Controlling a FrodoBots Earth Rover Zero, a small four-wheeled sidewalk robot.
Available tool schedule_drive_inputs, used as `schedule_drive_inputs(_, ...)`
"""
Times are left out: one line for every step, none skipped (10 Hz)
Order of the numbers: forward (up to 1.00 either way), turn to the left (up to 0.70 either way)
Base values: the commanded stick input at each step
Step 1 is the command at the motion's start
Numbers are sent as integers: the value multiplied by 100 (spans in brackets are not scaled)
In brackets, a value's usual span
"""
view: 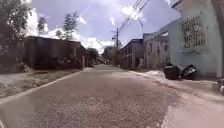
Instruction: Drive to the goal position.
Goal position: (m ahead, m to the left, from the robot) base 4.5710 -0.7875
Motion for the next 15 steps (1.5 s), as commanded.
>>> schedule_drive_inputs(70, 0)
schedule_drive_inputs(70, 0)
schedule_drive_inputs(70, 0)
schedule_drive_inputs(70, 0)
schedule_drive_inputs(70, 0)
schedule_drive_inputs(70, 0)
schedule_drive_inputs(70, 0)
schedule_drive_inputs(70, 0)
schedule_drive_inputs(70, 0)
schedule_drive_inputs(70, 0)
schedule_drive_inputs(70, 0)
schedule_drive_inputs(70, 0)
schedule_drive_inputs(70, 0)
schedule_drive_inputs(70, 0)
schedule_drive_inputs(70, 0)
